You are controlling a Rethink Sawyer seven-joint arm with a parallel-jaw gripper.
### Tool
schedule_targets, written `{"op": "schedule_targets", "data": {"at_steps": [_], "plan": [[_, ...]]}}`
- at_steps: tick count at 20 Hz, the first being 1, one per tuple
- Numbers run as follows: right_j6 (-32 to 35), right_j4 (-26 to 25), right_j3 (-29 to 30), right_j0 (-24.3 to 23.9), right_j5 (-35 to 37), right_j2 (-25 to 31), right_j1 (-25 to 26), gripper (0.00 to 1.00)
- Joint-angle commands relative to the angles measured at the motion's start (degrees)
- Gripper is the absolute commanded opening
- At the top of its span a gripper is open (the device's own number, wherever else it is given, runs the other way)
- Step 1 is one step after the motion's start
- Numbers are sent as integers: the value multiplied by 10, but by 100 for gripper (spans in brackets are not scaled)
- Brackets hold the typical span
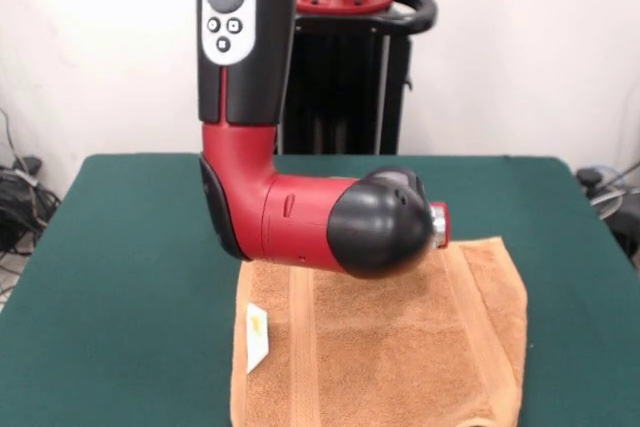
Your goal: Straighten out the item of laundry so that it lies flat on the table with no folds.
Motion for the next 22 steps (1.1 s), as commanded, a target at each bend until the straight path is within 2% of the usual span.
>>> {"op": "schedule_targets", "data": {"at_steps": [1, 15, 19, 22], "plan": [[28, -91, 125, 4, -320, -2, -95, 0], [50, -115, 131, 10, -253, -8, -138, 0], [50, -116, 118, 16, -192, -15, -149, 0], [44, -128, 97, 25, -121, -27, -160, 0]]}}
